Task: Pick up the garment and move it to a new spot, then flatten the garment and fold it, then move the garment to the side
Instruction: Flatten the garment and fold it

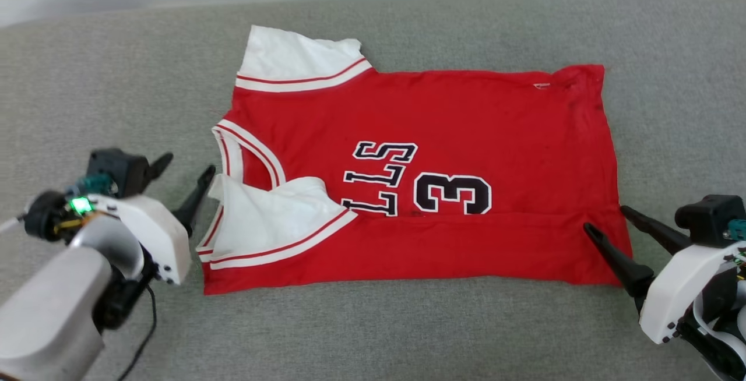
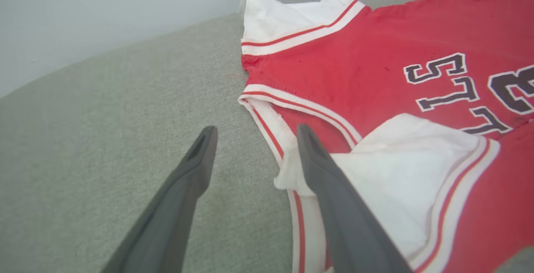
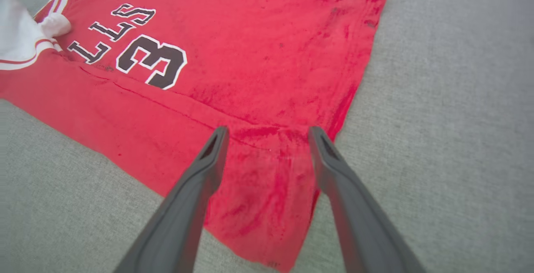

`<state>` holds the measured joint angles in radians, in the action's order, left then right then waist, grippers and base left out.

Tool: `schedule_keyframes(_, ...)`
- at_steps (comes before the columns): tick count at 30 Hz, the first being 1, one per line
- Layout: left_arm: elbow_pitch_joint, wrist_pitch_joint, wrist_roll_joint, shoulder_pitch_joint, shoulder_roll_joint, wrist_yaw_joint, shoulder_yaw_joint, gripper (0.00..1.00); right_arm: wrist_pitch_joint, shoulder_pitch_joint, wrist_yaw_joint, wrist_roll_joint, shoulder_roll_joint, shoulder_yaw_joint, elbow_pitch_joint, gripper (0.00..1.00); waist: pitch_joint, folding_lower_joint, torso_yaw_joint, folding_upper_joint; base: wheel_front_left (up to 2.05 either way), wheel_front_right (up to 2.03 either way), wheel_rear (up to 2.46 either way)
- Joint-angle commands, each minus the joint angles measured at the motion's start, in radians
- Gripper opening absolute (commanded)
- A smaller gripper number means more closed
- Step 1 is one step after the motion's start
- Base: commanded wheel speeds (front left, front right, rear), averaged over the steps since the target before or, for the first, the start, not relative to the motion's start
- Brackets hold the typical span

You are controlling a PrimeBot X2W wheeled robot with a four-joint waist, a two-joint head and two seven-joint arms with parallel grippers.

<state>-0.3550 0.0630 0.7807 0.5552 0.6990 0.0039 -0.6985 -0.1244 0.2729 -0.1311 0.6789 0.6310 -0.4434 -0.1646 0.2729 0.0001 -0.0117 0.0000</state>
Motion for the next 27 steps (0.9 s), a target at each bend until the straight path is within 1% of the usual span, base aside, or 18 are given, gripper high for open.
schedule_keyframes(1,0.029,-0.027,0.004,0.024,0.018,0.0,0.003,1.0,-0.002,-0.015,0.001,-0.013,0.004,0.014,0.017,1.0,-0.016,-0.0001,0.014,0.0,0.0,0.0,0.0)
schedule_keyframes(4,0.096,-0.138,0.026,0.047,0.058,-0.006,-0.005,1.0,-0.013,-0.038,0.001,-0.027,-0.007,0.049,0.046,1.0,-0.025,-0.0001,0.024,0.0,0.0,0.0,0.0)
schedule_keyframes(8,0.171,-0.337,0.083,0.085,0.109,-0.022,-0.024,1.0,-0.035,-0.055,0.001,-0.049,-0.024,0.08,0.073,1.0,-0.03,-0.0001,0.03,0.0,0.0,0.0,0.0)
schedule_keyframes(12,0.223,-0.549,0.172,0.116,0.138,-0.039,-0.047,1.0,-0.056,-0.06,0.001,-0.066,-0.038,0.095,0.094,1.0,-0.024,-0.0001,0.031,0.0,0.0,0.0,0.0)
schedule_keyframes(16,0.239,-0.715,0.23,0.127,0.156,-0.048,-0.084,1.0,-0.078,-0.045,0.001,-0.072,-0.048,0.096,0.106,1.0,-0.016,-0.0001,0.021,0.0,0.0,0.0,0.0)
schedule_keyframes(20,0.221,-0.806,0.264,0.113,0.153,-0.049,-0.115,1.0,-0.097,-0.026,0.001,-0.07,-0.054,0.085,0.111,1.0,-0.002,-0.0001,0.004,0.0,0.0,0.0,0.0)
schedule_keyframes(23,0.19,-0.837,0.275,0.102,0.134,-0.046,-0.135,1.0,-0.111,-0.011,0.001,-0.065,-0.056,0.076,0.109,1.0,0.011,-0.0001,-0.008,0.0,0.0,0.0,0.0)
schedule_keyframes(27,0.128,-0.867,0.264,0.091,0.11,-0.057,-0.173,1.0,-0.119,0.015,0.001,-0.06,-0.061,0.063,0.1,1.0,0.027,-0.0001,-0.021,0.0,0.0,0.0,0.0)
